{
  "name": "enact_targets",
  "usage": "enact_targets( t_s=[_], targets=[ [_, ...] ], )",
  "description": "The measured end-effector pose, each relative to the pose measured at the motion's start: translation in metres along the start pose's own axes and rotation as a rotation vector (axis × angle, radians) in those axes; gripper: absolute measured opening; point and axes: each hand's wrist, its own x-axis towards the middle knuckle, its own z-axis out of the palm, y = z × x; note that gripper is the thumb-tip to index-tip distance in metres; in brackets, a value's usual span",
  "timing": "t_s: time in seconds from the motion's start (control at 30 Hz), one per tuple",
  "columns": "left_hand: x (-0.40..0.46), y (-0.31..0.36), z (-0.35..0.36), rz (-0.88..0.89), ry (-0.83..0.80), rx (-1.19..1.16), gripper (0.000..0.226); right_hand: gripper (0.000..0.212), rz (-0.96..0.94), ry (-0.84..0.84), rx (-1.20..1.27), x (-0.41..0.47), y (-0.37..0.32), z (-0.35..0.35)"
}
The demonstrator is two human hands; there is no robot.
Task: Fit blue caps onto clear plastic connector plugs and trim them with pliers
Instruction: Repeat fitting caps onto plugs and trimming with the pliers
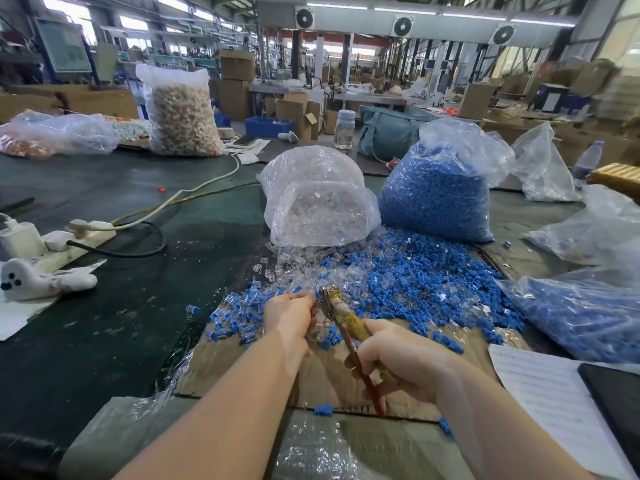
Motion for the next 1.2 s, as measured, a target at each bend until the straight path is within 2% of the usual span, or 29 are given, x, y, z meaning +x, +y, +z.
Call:
enact_targets(
  t_s=[0.33, 0.63, 0.83, 1.2],
  targets=[
    [-0.002, 0.002, -0.001, 0.01, -0.027, 0.077, 0.006, 0.041, -0.021, -0.043, -0.049, -0.002, 0.004, -0.001],
    [0.001, -0.006, -0.001, 0.046, -0.025, 0.069, 0.015, 0.046, -0.05, 0.117, -0.086, 0.001, 0.008, 0.0],
    [0.003, -0.007, -0.003, 0.015, -0.04, 0.02, 0.013, 0.038, -0.049, 0.063, 0.003, 0.003, 0.014, 0.001],
    [-0.002, -0.006, -0.006, 0.044, -0.049, 0.064, 0.012, 0.032, -0.03, 0.015, 0.009, 0.002, 0.015, -0.001]
  ],
)
